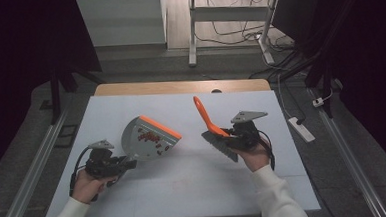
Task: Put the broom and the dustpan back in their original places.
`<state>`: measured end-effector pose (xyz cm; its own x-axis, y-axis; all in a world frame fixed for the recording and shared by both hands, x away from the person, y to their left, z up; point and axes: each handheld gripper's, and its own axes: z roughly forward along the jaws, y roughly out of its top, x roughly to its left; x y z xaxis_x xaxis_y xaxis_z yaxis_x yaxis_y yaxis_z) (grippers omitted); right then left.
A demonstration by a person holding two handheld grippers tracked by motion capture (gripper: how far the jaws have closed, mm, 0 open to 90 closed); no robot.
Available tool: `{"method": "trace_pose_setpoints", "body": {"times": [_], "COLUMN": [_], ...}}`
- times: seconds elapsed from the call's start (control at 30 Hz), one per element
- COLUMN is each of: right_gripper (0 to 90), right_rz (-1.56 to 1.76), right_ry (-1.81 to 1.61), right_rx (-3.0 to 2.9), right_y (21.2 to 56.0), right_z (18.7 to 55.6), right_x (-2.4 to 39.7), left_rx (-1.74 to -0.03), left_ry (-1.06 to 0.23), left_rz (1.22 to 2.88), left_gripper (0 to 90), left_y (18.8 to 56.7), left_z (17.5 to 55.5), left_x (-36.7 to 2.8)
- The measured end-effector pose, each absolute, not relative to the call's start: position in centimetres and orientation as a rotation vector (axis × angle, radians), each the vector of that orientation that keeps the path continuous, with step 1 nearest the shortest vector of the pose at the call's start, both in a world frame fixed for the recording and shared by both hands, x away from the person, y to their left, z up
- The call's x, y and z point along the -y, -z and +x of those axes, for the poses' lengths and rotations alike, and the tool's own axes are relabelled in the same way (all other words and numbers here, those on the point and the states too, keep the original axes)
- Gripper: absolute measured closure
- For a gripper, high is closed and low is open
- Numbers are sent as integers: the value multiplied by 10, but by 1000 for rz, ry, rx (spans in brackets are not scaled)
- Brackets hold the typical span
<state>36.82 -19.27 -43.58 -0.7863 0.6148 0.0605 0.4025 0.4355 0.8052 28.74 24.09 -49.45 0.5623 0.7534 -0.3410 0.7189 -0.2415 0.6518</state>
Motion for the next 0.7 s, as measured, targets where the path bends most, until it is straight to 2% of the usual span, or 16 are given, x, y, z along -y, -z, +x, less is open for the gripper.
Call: {"method": "trace_pose_setpoints", "body": {"times": [0.7], "right_gripper": [701], "right_rz": [971], "right_ry": [-1263], "right_rx": [-2472], "right_y": [448], "right_z": [337], "right_x": [239], "left_rx": [-1307], "left_ry": [-111], "left_rz": [1913], "left_gripper": [616], "left_y": [500], "left_z": [269], "left_x": [-242]}}
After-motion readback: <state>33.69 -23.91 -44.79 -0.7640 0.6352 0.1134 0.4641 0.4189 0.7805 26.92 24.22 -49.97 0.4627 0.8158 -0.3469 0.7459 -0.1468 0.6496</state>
